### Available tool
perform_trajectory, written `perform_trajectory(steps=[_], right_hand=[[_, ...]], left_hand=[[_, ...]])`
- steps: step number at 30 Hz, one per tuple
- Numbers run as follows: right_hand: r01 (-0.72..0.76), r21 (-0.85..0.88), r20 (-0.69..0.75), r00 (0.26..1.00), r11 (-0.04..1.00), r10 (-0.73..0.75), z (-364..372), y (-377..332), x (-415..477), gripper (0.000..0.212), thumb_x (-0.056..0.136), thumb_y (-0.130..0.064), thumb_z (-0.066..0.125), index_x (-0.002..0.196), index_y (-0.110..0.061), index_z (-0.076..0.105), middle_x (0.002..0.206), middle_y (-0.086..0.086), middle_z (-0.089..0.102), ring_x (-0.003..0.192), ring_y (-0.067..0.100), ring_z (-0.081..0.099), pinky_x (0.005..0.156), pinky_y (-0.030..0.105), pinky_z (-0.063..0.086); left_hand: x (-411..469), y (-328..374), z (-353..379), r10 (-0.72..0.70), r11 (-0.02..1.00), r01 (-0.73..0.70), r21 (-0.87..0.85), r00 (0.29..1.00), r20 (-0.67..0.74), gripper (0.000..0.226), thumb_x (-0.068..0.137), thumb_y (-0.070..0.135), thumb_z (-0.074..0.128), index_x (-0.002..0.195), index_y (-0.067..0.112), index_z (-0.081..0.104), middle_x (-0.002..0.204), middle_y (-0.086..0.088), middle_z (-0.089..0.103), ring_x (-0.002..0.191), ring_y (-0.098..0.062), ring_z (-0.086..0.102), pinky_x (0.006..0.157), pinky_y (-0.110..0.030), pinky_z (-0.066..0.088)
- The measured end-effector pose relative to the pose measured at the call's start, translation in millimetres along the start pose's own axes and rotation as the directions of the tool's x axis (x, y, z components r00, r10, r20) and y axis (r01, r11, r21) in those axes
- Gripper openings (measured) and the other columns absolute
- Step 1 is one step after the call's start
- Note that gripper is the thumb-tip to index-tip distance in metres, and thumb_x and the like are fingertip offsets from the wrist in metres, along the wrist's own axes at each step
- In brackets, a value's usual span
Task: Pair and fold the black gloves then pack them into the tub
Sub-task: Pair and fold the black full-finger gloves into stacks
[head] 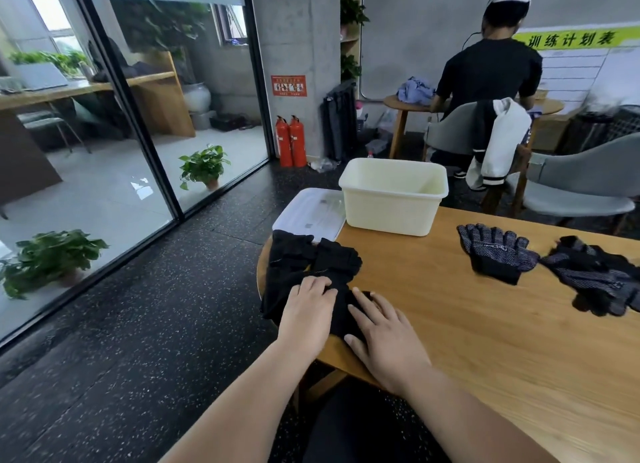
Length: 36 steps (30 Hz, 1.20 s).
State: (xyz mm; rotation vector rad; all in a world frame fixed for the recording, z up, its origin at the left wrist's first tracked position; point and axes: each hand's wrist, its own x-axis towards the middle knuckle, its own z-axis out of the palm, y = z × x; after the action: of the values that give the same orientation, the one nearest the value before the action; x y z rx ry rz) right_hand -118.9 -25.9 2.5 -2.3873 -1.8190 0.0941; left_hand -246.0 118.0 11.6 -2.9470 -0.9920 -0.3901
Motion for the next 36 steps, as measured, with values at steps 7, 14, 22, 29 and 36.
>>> perform_trajectory(steps=[7,14,22,29,36], right_hand=[[0.000,-0.011,0.070,0.998,1.000,0.000,12,5,-5,0.073,0.106,-0.071,0.010,0.166,-0.036,-0.010,0.170,-0.018,-0.026,0.159,0.016,-0.024,0.130,0.042,-0.002],[0.029,-0.003,0.112,0.993,1.000,-0.028,5,11,-4,0.076,0.103,-0.075,0.011,0.165,-0.038,-0.013,0.169,-0.019,-0.026,0.159,0.016,-0.023,0.131,0.043,-0.002],[0.009,0.078,0.042,0.999,0.997,-0.012,-16,35,-18,0.071,0.105,-0.072,0.017,0.166,-0.043,-0.006,0.171,-0.022,-0.020,0.161,0.012,-0.012,0.130,0.038,0.005],[-0.101,0.078,0.040,0.994,0.992,0.099,-29,74,-37,0.070,0.105,-0.072,0.019,0.166,-0.044,0.002,0.174,-0.017,-0.013,0.162,0.017,-0.004,0.130,0.042,0.012],[-0.235,0.073,0.040,0.972,0.969,0.233,-36,122,-67,0.071,0.104,-0.073,0.022,0.166,-0.042,0.008,0.175,-0.016,-0.007,0.162,0.018,0.001,0.128,0.044,0.018]], left_hand=[[-9,-8,9,0.070,0.945,-0.120,0.305,0.983,0.170,0.058,0.115,0.043,0.019,0.168,0.019,0.021,0.174,0.000,0.024,0.164,-0.029,0.002,0.129,-0.056,-0.008],[-11,-7,3,0.036,0.955,-0.096,0.282,0.977,0.212,0.059,0.114,0.048,0.016,0.169,0.026,0.015,0.176,0.006,0.017,0.164,-0.027,-0.008,0.127,-0.055,-0.016],[-6,2,-10,-0.040,0.999,0.038,0.022,0.996,0.079,0.059,0.112,0.056,0.025,0.165,0.032,0.030,0.173,0.009,0.025,0.163,-0.017,0.003,0.132,-0.045,-0.005],[14,47,-11,0.023,0.996,-0.017,-0.092,0.997,0.071,0.058,0.111,0.056,0.029,0.164,0.033,0.033,0.172,0.008,0.029,0.162,-0.016,0.008,0.133,-0.041,0.000],[30,109,-1,0.149,0.979,-0.132,-0.154,0.983,0.105,0.059,0.111,0.057,0.030,0.164,0.032,0.032,0.172,0.006,0.027,0.162,-0.017,0.008,0.132,-0.042,0.004]])
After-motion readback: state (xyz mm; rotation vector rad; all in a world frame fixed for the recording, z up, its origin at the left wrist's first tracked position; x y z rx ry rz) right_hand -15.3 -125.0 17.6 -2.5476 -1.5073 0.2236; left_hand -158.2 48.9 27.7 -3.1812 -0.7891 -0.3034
